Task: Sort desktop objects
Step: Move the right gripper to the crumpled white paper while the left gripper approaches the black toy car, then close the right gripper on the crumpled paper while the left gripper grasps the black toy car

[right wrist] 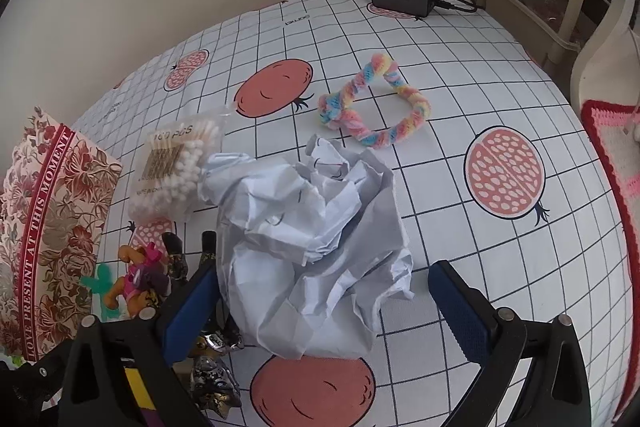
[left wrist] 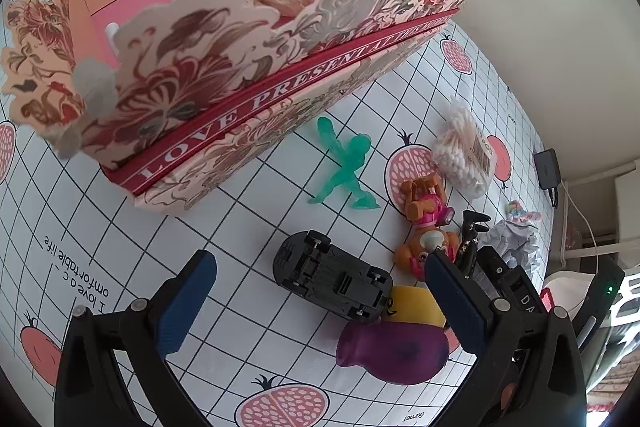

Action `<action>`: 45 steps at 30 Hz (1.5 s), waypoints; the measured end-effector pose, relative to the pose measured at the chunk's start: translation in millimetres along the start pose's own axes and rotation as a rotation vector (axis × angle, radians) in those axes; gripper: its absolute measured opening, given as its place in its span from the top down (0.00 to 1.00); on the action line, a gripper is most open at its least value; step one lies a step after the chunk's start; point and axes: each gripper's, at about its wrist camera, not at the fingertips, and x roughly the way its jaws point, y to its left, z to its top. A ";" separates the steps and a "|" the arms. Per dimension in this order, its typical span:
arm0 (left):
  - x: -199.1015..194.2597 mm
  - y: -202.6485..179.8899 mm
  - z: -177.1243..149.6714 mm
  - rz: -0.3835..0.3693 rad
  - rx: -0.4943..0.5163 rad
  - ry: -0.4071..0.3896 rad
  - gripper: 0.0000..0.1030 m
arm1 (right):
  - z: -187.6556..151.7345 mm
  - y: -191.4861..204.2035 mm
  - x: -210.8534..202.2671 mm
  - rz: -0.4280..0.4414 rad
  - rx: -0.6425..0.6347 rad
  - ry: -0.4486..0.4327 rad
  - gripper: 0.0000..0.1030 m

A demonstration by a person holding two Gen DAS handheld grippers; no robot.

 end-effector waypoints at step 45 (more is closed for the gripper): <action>12.4 -22.5 -17.9 0.019 0.148 0.011 0.37 | 9.4 12.3 -41.1 0.159 0.062 -0.101 0.31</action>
